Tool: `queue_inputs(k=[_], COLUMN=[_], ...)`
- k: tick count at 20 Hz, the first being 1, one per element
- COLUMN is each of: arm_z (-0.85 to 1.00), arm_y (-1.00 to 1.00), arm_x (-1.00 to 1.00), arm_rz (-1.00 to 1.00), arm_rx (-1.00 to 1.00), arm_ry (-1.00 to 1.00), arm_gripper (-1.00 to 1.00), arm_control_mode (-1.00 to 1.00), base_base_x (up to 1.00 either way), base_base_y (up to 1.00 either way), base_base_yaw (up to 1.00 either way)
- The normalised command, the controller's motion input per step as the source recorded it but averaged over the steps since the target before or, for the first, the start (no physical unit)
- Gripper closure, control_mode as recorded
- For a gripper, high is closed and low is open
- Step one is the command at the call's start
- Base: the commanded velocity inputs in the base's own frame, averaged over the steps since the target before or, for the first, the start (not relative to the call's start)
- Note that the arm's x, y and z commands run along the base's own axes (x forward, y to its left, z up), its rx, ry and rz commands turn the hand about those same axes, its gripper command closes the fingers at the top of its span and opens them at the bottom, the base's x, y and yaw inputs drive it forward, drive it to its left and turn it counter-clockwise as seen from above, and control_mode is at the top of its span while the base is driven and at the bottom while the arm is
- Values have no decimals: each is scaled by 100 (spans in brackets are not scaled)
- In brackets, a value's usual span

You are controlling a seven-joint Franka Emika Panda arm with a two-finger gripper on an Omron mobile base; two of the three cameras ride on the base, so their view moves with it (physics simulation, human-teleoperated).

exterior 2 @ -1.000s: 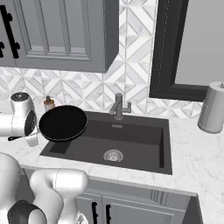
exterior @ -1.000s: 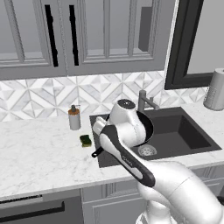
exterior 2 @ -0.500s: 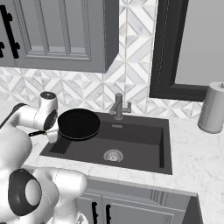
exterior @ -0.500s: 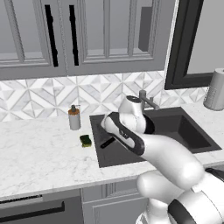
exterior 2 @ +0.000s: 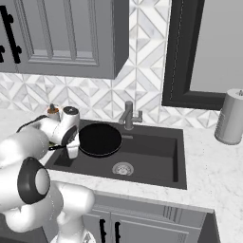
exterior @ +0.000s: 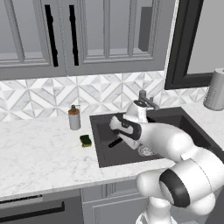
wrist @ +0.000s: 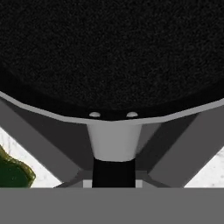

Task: Pick the pan and sponge and place them into the sink. Then turn on the water.

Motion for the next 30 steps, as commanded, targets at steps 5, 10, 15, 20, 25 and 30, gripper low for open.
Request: queue_inputs(k=[5, 10, 15, 20, 25, 30], arm_z=[-39, -44, -43, -46, -59, -53], arm_y=[-28, -26, -32, -23, -23, -15], arm_x=[47, 28, 27, 47, 43, 46], arm_rz=[-5, -11, -11, -3, 0, 0], arm_rx=[0, 0, 0, 0, 0, 0], arm_ry=[12, 14, 1, 3, 1, 0], arm_gripper=[100, 100, 100, 100, 100, 100], arm_control_mode=[-100, -100, -100, -100, -100, -100], base_base_x=[0, 0, 0, 0, 0, 0], base_base_y=[0, 0, 0, 0, 0, 0], base_base_yaw=[0, 0, 0, 0, 0, 0])
